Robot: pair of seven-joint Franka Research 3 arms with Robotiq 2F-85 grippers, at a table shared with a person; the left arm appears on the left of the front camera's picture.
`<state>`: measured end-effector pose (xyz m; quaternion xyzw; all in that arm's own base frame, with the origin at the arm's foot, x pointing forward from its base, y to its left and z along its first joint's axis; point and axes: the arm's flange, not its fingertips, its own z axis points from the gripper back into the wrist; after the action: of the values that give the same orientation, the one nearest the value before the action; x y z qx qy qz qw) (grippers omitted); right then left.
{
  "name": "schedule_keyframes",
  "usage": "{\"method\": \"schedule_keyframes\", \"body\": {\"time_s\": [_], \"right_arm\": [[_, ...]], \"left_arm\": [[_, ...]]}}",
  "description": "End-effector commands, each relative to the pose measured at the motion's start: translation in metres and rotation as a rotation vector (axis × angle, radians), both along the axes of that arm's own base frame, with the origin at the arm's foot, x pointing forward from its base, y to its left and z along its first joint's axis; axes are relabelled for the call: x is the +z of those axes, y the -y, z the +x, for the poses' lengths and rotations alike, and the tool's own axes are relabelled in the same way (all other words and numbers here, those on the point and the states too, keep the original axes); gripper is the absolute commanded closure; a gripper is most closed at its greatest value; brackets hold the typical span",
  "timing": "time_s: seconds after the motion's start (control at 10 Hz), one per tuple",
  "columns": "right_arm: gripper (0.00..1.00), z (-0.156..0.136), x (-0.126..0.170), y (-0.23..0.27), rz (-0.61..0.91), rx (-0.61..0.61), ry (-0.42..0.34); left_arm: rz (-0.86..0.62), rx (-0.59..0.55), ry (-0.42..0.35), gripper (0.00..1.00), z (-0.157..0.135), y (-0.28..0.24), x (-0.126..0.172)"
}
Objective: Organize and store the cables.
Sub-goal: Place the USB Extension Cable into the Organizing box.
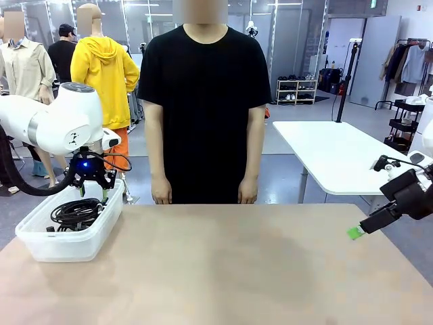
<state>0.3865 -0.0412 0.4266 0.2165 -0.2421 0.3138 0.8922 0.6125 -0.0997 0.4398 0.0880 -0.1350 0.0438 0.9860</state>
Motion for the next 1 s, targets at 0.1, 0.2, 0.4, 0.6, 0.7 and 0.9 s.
{"method": "schedule_keyframes", "body": {"time_s": [0.1, 0.2, 0.4, 0.6, 0.7, 0.9], "right_arm": [[0.0, 0.0004, 0.0012, -0.0016, 0.005, -0.012, -0.012], [0.0, 0.0004, 0.0012, -0.0016, 0.005, -0.012, -0.012], [0.0, 0.0004, 0.0012, -0.0016, 0.005, -0.012, -0.012], [0.0, 0.0004, 0.0012, -0.0016, 0.005, -0.012, -0.012], [0.0, 0.0004, 0.0012, -0.0016, 0.005, -0.012, -0.012], [0.0, 0.0004, 0.0012, -0.0016, 0.005, -0.012, -0.012]], "left_arm": [[-0.006, 0.019, 0.0, 0.0, -0.0049, -0.001, 0.0099], [-0.013, 0.021, 0.007, 0.02, -0.006, 0.0, 0.0108], [-0.051, 0.019, 0.021, 0.0, -0.0078, -0.0003, 0.009], [-0.017, 0.009, 0.014, 0.0, -0.002, 0.0005, 0.0098], [-0.017, 0.009, 0.014, 0.0, -0.002, 0.0005, 0.0098], [-0.017, 0.009, 0.014, 0.0, -0.002, 0.0005, 0.0098]]}}
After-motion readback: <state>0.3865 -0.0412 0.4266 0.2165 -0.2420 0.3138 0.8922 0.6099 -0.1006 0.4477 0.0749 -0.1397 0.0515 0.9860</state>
